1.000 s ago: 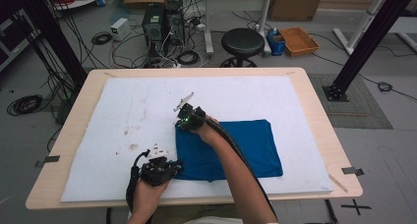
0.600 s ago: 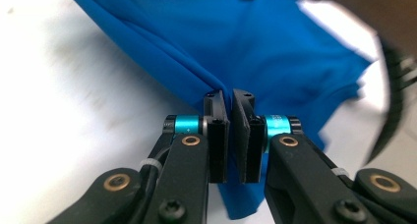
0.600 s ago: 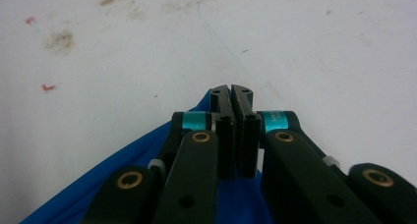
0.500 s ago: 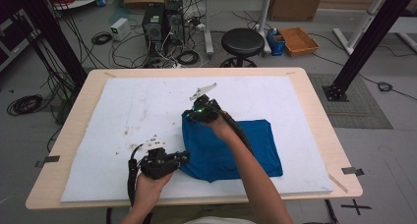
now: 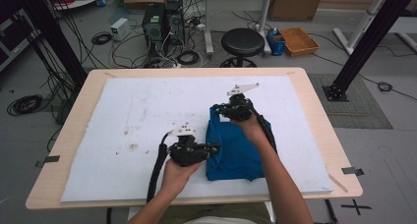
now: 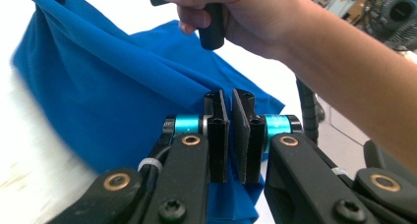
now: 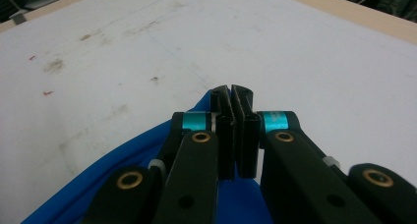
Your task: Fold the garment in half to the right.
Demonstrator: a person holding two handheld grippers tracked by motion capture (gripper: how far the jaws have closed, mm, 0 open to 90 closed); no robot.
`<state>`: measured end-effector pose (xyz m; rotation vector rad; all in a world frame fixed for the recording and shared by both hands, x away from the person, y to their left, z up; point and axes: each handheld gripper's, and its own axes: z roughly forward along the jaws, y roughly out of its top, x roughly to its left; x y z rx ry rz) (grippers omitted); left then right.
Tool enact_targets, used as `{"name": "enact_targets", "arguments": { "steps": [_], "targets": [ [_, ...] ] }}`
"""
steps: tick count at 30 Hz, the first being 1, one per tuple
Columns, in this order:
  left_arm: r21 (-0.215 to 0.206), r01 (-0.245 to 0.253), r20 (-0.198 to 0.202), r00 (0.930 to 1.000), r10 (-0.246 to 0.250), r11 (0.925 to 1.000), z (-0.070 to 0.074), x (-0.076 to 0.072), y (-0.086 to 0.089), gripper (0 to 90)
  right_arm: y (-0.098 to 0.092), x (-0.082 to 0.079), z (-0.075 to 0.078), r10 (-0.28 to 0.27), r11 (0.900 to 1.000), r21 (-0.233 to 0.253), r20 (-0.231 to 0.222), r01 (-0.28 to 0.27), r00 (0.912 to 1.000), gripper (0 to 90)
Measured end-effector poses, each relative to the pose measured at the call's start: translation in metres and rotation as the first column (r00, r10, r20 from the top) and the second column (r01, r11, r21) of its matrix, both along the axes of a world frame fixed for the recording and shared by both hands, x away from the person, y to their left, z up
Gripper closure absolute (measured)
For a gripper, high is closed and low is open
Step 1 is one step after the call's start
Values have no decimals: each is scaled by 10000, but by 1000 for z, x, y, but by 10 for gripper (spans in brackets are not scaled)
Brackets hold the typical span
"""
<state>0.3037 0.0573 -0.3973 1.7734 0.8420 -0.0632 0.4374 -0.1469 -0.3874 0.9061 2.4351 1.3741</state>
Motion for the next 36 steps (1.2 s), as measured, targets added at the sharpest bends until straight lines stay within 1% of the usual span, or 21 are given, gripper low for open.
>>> {"name": "enact_targets", "arguments": {
  "steps": [3, 6, 9, 12, 16, 18, 21, 24, 25, 27, 29, 31, 32, 33, 34, 35, 36],
  "targets": [
    [77, 310, -194, 9993, -309, 9995, -1, 6, -20, 848, -18, -2, -2, -310, 9994, 134, 18, 310, 9995, 891],
    [106, 530, -280, 9982, -527, 9985, -3, 10, -36, 848, -36, -4, -5, -572, 9982, 186, -43, 572, 9984, 891],
    [160, 731, -428, 9965, -723, 9972, -5, 15, -53, 848, -54, -6, -9, -906, 9958, 126, -50, 907, 9959, 891],
    [328, 966, -541, 9940, -948, 9948, -7, 19, -67, 848, -70, -8, -15, -1238, 9923, -12, -116, 1238, 9922, 891],
    [458, 1120, -729, 9914, -1085, 9927, -11, 25, -86, 847, -92, -10, -21, -1741, 9847, 5, -239, 1742, 9844, 890],
    [545, 1212, -786, 9900, -1167, 9911, -12, 28, -96, 848, -99, -11, -23, -1881, 9821, -4, -225, 1882, 9819, 890],
    [666, 1355, -890, 9876, -1294, 9885, -15, 30, -111, 847, -109, -13, -25, -2123, 9770, -229, -148, 2120, 9771, 890],
    [804, 1455, -940, 9860, -1378, 9861, -19, 32, -125, 847, -118, -16, -27, -2415, 9698, -390, -113, 2409, 9703, 890],
    [910, 1524, -966, 9849, -1436, 9841, -20, 33, -130, 847, -121, -16, -28, -2470, 9683, -418, -101, 2464, 9690, 890],
    [949, 1572, -1019, 9838, -1475, 9830, -22, 34, -138, 846, -127, -18, -29, -2663, 9627, -536, -127, 2653, 9638, 890],
    [995, 1656, -984, 9829, -1559, 9812, -25, 36, -144, 845, -130, -19, -30, -2800, 9584, -601, -95, 2789, 9600, 890],
    [964, 1589, -942, 9842, -1500, 9826, -27, 37, -146, 835, -133, -20, -31, -2908, 9547, -686, -63, 2897, 9568, 890],
    [984, 1577, -844, 9851, -1497, 9826, -26, 37, -146, 791, -134, -21, -32, -2978, 9516, -795, -7, 2968, 9546, 887],
    [1089, 1448, -676, 9881, -1380, 9834, -25, 37, -143, 719, -135, -22, -33, -3012, 9502, -845, -12, 3001, 9536, 881],
    [1184, 1323, -469, 9907, -1275, 9841, -23, 37, -138, 650, -137, -24, -33, -3055, 9483, -896, 19, 3045, 9522, 852],
    [1254, 1121, -155, 9937, -1111, 9857, -19, 38, -128, 619, -139, -26, -33, -3173, 9441, -906, 99, 3169, 9483, 754],
    [1301, 936, 68, 9954, -953, 9871, -17, 39, -120, 580, -143, -29, -33, -3317, 9402, -786, 86, 3313, 9433, 687]
  ]
}}
